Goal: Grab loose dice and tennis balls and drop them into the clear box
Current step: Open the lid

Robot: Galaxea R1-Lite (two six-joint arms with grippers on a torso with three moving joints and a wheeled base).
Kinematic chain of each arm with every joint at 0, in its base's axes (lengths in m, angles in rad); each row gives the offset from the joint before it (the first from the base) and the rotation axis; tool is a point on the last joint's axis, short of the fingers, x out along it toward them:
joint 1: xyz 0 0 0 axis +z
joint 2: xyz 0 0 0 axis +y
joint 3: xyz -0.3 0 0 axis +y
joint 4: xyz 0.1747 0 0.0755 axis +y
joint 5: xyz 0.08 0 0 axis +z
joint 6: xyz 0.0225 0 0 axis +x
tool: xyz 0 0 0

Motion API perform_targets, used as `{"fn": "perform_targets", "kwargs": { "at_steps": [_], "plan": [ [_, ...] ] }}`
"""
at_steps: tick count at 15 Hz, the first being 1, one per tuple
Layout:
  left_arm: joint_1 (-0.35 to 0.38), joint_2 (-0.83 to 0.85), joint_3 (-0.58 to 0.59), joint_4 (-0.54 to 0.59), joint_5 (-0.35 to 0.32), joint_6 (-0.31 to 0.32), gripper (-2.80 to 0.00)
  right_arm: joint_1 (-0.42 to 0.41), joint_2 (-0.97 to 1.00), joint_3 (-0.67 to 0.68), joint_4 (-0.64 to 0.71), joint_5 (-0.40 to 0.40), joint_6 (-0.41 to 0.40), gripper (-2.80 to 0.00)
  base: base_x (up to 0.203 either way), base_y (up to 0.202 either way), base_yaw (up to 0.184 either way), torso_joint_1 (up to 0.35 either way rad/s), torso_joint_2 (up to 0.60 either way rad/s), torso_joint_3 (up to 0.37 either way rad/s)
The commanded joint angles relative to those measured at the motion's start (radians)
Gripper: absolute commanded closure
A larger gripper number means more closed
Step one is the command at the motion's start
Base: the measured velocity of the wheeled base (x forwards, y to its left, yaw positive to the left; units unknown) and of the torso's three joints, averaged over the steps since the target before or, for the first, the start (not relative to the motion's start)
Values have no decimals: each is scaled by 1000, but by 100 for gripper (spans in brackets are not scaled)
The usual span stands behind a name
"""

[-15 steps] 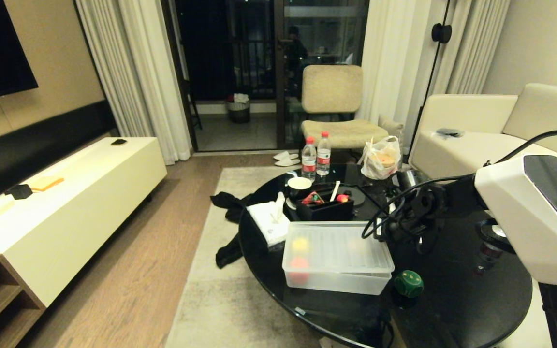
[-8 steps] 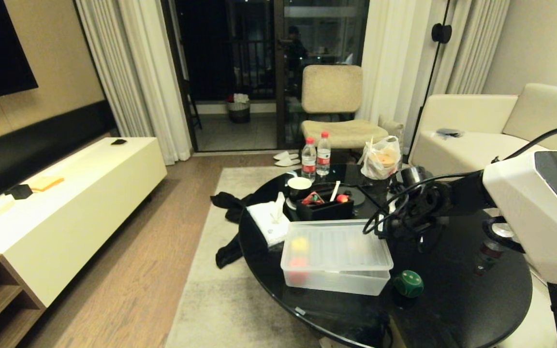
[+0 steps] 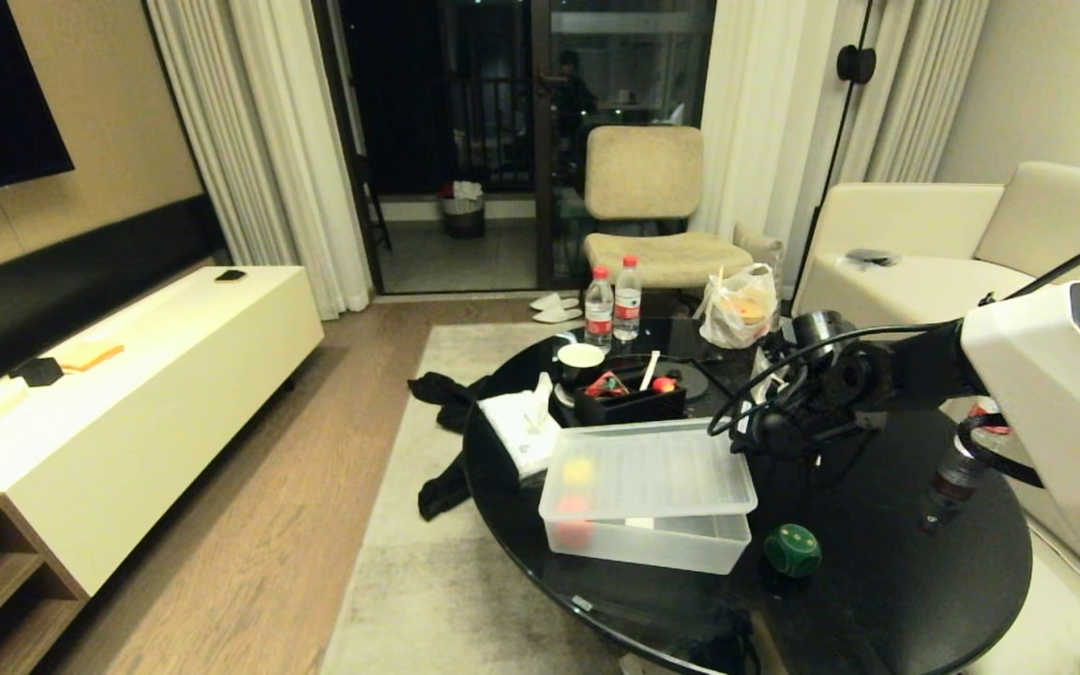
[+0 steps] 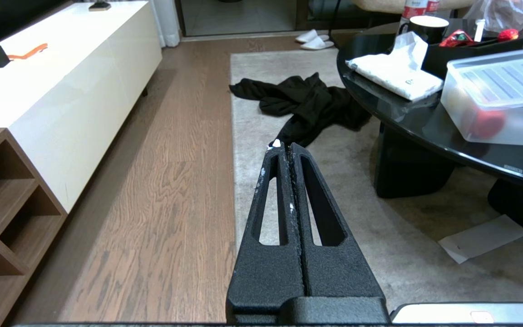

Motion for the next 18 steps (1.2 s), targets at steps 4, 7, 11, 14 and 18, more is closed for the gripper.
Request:
{"fn": "perform_targets", "kwargs": {
  "at_steps": [4,7,11,14,18],
  "plan": [
    [0,0,2,-1,0,-1,0,-6,-49,17,1,2,0,0,0,0,0,0,0,0],
    [0,0,2,-1,0,-1,0,-12,-67,27,3,8,2,0,0,0,0,0,0,0],
    [0,0,2,-1,0,-1,0,-15,-90,51,3,35,2,0,0,0,0,0,0,0],
    [0,0,2,-1,0,-1,0,-31,-100,53,3,38,4,0,0,0,0,0,0,0],
    [0,0,2,-1,0,-1,0,-48,-118,52,3,68,26,0,0,0,0,0,0,0]
  ]
}}
